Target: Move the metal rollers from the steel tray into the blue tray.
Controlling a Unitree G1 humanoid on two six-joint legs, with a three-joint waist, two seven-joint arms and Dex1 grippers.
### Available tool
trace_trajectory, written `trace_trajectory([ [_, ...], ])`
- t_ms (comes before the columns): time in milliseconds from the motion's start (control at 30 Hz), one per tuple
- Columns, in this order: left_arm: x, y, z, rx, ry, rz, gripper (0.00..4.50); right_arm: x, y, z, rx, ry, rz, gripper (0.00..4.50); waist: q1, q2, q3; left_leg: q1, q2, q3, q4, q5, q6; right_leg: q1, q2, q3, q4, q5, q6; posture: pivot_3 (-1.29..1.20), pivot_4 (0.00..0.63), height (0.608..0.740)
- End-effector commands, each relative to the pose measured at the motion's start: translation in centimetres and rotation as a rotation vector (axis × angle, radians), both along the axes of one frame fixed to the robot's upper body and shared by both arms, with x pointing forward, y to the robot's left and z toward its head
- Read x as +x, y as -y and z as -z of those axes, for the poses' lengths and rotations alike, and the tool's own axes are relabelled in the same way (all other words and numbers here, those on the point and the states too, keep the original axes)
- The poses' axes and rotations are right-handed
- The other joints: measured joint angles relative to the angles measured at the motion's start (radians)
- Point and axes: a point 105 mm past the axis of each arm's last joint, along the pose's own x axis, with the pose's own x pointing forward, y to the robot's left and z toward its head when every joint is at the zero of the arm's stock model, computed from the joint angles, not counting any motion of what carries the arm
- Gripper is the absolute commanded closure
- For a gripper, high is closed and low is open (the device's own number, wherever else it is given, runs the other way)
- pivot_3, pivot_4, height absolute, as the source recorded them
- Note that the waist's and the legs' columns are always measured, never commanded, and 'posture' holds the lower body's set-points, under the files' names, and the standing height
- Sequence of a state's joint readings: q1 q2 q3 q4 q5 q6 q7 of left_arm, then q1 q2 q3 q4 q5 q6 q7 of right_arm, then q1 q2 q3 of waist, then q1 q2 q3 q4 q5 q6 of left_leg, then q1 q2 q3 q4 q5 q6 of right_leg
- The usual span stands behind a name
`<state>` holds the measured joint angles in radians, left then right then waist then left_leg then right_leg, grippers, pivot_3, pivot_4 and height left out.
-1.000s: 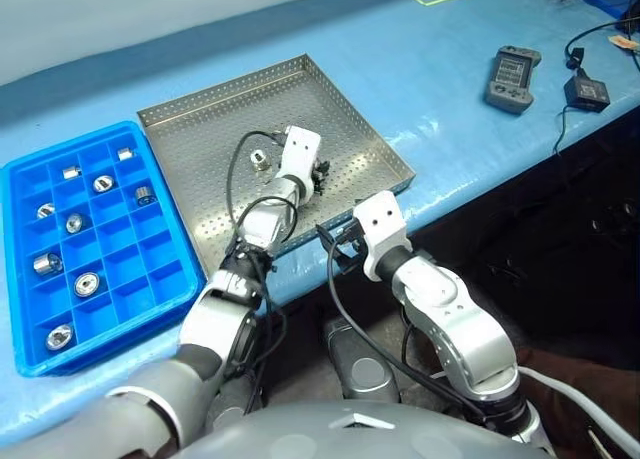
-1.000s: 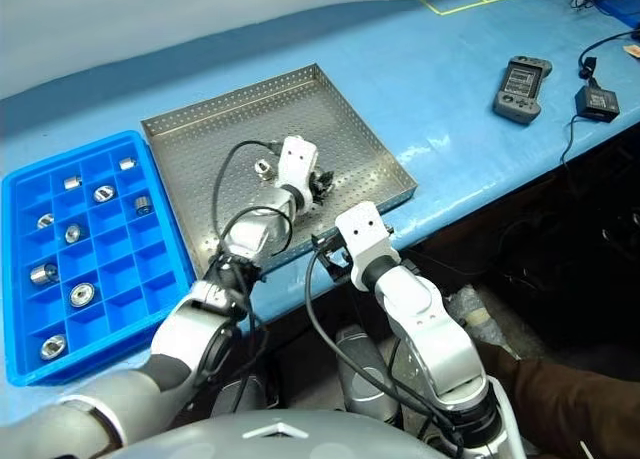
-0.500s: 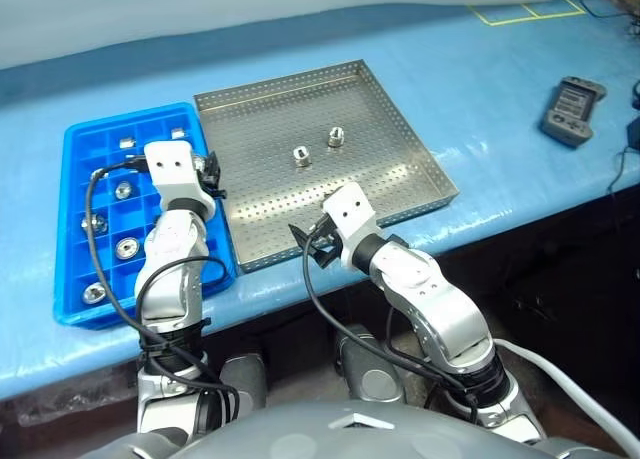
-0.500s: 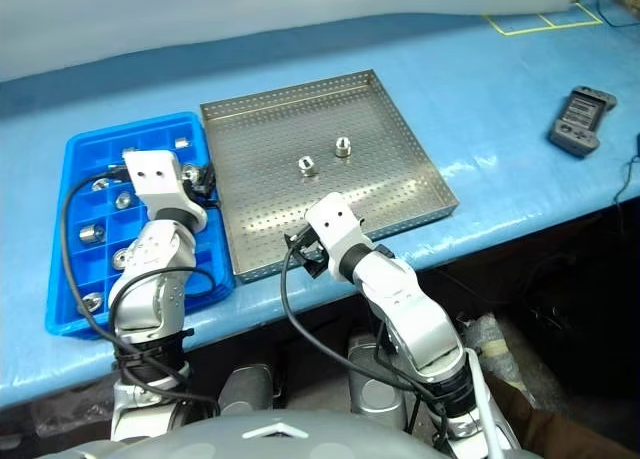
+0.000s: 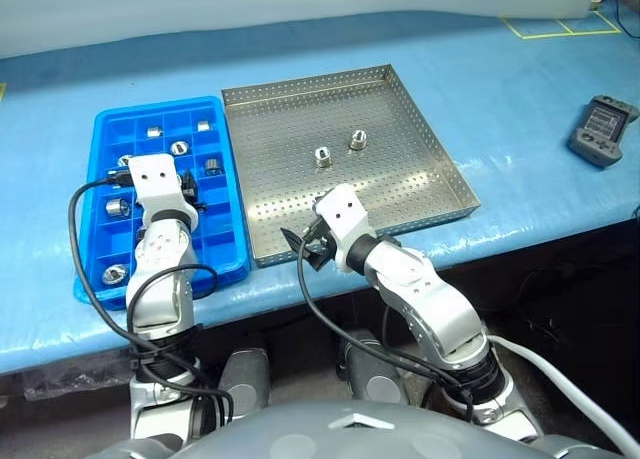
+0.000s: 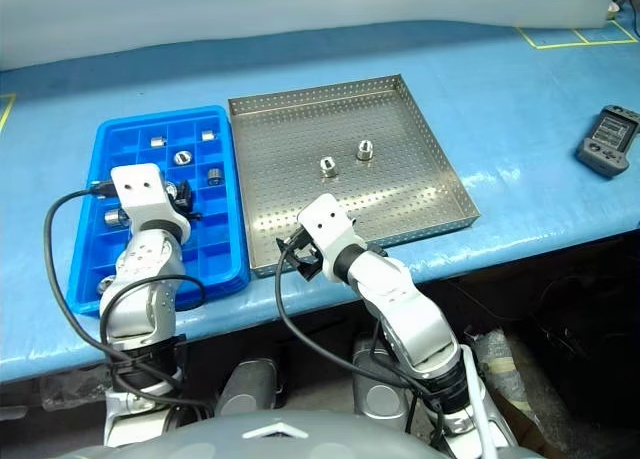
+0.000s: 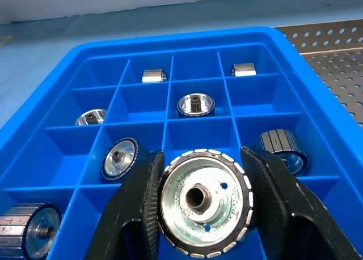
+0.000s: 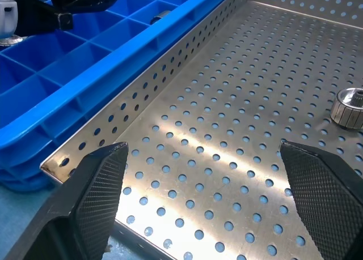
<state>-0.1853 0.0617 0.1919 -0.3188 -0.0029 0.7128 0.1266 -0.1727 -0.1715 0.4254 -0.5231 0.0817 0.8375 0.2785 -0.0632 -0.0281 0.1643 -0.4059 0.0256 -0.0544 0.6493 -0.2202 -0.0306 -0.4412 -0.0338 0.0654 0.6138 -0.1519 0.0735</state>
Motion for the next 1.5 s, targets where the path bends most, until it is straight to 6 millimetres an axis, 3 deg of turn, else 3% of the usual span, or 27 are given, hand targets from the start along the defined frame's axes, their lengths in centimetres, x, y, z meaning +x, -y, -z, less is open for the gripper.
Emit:
trace_trajectory([
  [33, 0.2, 0.6, -1.0, 0.008, 0.035, 0.026, 1.32, 0.1, 0.2, -1.2, 0.025, 0.047, 0.016, 0.0, -0.002, 0.0, 0.0, 0.0, 0.0, 0.0, 0.0, 0.0, 0.0, 0.0, 0.0, 0.0, 0.0, 0.0, 0.0, -0.04, 0.15, 0.74],
  [167, 0.2, 0.5, -1.4, 0.03, 0.046, 0.013, 0.02, 0.4, 0.5, -1.3, 0.042, 0.044, 0.044, 0.0, -0.005, 0.0, 0.0, 0.0, 0.0, 0.0, 0.0, 0.0, 0.0, 0.0, 0.0, 0.0, 0.0, 0.0, 0.0, -0.04, 0.15, 0.74],
  [367, 0.1, 1.7, -3.5, 0.034, 0.175, 0.098, 0.02, 3.5, 1.4, -2.1, 0.077, 0.077, 0.238, 0.0, -0.005, 0.0, 0.0, 0.0, 0.001, 0.0, 0.0, 0.0, 0.0, 0.0, 0.0, 0.0, 0.0, 0.0, 0.0, -0.03, 0.15, 0.74],
  [600, -0.6, 6.2, -4.1, 0.036, 0.229, 0.397, 0.02, 8.5, 1.2, -2.6, 0.094, 0.1, 0.386, 0.0, -0.003, 0.0, 0.0, 0.0, 0.001, 0.001, 0.0, 0.0, 0.0, 0.0, 0.0, 0.0, 0.0, 0.0, -0.001, 0.0, 0.15, 0.74],
  [833, -2.9, 10.1, -4.0, 0.064, 0.231, 0.693, 0.02, 12.8, 1.6, -2.2, 0.071, 0.061, 0.514, 0.0, -0.004, 0.0, 0.0, 0.0, 0.001, 0.001, -0.001, 0.0, 0.0, -0.001, 0.001, 0.001, -0.001, 0.001, -0.001, 0.03, 0.15, 0.74],
  [1133, -5.1, 11.5, -2.8, 0.056, 0.185, 0.84, 0.02, 14.9, 0.7, -0.1, 0.025, -0.006, 0.5, 0.0, -0.004, 0.001, 0.001, 0.0, 0.002, 0.001, -0.002, 0.0, 0.001, -0.001, 0.001, 0.001, -0.001, 0.0, -0.002, 0.06, 0.15, 0.74],
  [1333, -5.6, 12.0, -2.4, 0.036, 0.158, 0.88, 0.02, 15.6, 0.3, 1.2, 0.004, -0.03, 0.481, 0.0, -0.002, 0.002, 0.001, 0.0, 0.002, 0.001, -0.002, 0.0, 0.001, -0.001, 0.002, 0.001, -0.001, 0.0, -0.002, 0.08, 0.15, 0.74],
  [1433, -5.8, 12.2, -2.2, 0.042, 0.155, 0.892, 0.0, 16.1, 0.7, 1.5, 0.011, -0.036, 0.501, 0.6, 0.0, 0.002, 0.001, 0.0, 0.002, 0.001, -0.002, 0.0, 0.001, -0.001, 0.002, 0.001, -0.001, 0.0, -0.002, 0.08, 0.15, 0.74],
  [1500, -5.8, 12.2, -2.2, 0.044, 0.154, 0.889, 0.0, 16.3, 0.9, 1.6, 0.015, -0.041, 0.513, 1.25, 0.001, 0.003, 0.001, 0.0, 0.002, 0.001, -0.002, 0.0, 0.001, -0.001, 0.002, 0.001, -0.001, 0.0, -0.002, 0.09, 0.15, 0.74],
])
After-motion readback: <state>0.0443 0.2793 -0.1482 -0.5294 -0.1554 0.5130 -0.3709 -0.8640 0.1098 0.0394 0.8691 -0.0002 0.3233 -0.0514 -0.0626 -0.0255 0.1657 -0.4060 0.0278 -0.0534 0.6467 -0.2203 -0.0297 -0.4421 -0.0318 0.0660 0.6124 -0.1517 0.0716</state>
